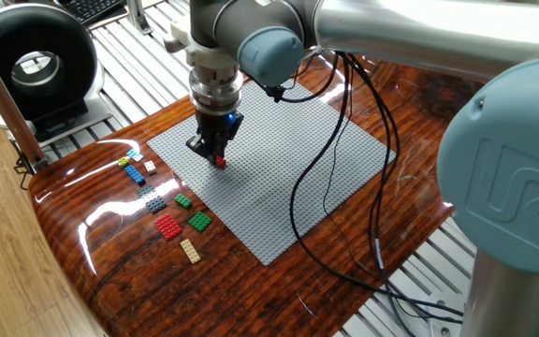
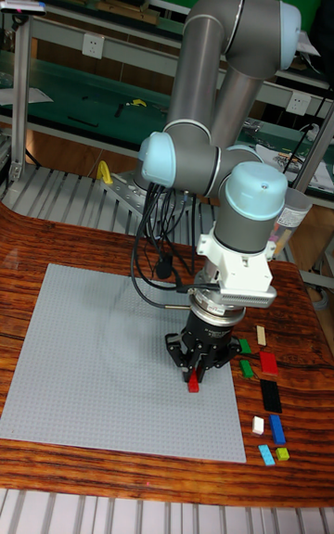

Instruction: Build with small Lego blocks

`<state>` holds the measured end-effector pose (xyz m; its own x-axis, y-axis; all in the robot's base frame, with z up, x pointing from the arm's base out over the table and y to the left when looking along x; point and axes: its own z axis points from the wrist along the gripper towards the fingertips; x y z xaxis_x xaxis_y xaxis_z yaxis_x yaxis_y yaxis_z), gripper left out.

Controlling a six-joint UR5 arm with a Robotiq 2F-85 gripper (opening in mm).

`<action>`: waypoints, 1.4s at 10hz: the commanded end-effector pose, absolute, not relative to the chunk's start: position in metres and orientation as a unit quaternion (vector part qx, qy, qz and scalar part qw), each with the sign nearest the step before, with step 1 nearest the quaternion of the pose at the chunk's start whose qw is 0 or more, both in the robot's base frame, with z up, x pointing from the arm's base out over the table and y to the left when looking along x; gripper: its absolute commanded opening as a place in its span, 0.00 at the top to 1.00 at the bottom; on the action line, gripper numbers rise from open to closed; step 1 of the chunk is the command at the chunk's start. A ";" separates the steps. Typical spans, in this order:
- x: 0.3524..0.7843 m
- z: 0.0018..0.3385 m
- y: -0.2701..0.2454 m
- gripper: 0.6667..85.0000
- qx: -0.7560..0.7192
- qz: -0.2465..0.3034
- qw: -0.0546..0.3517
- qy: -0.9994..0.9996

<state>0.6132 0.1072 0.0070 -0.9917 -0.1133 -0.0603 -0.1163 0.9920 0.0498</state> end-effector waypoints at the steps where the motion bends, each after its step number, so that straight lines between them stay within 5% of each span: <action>1: 0.614 0.006 0.110 1.00 -0.052 0.032 0.029 0.998; 14: 0.616 0.011 0.108 1.00 -0.047 0.040 0.027 0.998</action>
